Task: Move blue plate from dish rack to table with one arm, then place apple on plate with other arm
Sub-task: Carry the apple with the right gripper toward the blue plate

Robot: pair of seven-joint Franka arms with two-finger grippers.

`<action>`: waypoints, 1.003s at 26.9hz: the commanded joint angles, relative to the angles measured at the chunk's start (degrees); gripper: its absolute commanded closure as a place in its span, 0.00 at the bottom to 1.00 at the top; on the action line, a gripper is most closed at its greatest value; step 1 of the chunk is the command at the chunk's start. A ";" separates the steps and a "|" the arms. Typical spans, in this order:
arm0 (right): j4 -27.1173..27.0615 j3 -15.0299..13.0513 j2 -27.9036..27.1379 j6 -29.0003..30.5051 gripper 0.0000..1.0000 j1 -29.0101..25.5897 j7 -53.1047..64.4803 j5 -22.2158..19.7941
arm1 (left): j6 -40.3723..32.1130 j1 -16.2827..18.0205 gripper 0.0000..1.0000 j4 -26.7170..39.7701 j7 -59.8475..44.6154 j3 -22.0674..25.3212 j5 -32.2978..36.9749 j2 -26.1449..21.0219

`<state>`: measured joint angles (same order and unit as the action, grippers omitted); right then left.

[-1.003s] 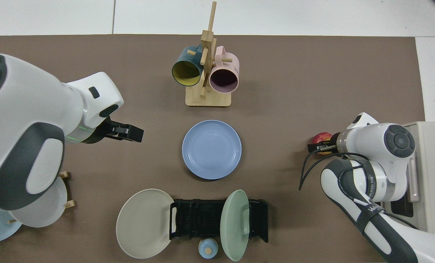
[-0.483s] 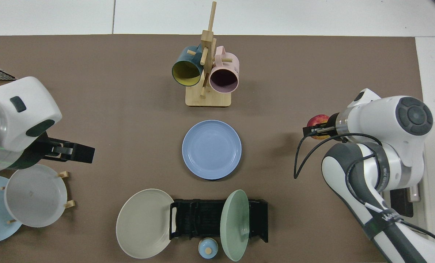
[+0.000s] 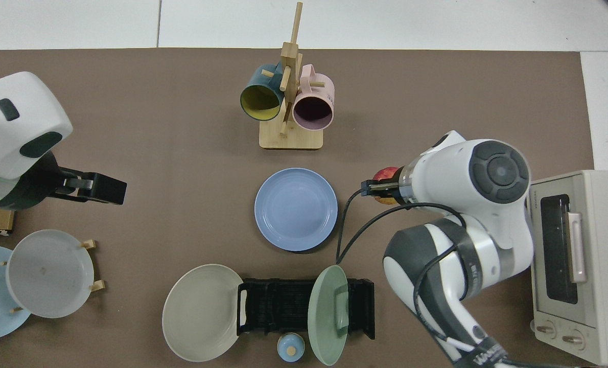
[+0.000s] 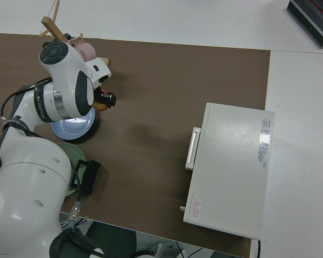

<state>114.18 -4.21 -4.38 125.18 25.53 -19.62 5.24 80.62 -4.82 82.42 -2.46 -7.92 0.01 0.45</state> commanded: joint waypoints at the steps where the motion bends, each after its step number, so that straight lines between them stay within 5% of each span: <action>1: -0.98 -0.18 -1.16 0.94 1.00 5.31 -7.18 0.55 | -2.31 0.07 0.00 -0.34 0.09 -0.07 -0.98 0.95; 12: -3.34 -0.10 -9.58 9.19 1.00 13.40 -8.07 0.82 | -2.31 0.51 0.00 -0.16 -0.44 0.19 -0.18 1.13; 18: -8.00 -0.10 -14.16 10.25 1.00 14.46 -9.47 1.00 | -2.31 0.42 0.00 -0.16 -0.44 0.19 -0.18 1.13; 27: -6.95 -0.10 -16.54 14.47 1.00 15.25 -8.59 0.56 | -2.31 0.51 0.00 -0.16 -0.44 0.19 -0.10 1.13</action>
<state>108.12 -4.07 -19.87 138.51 40.61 -28.37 5.51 79.11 -4.75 82.34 -2.48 -7.64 -0.05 1.07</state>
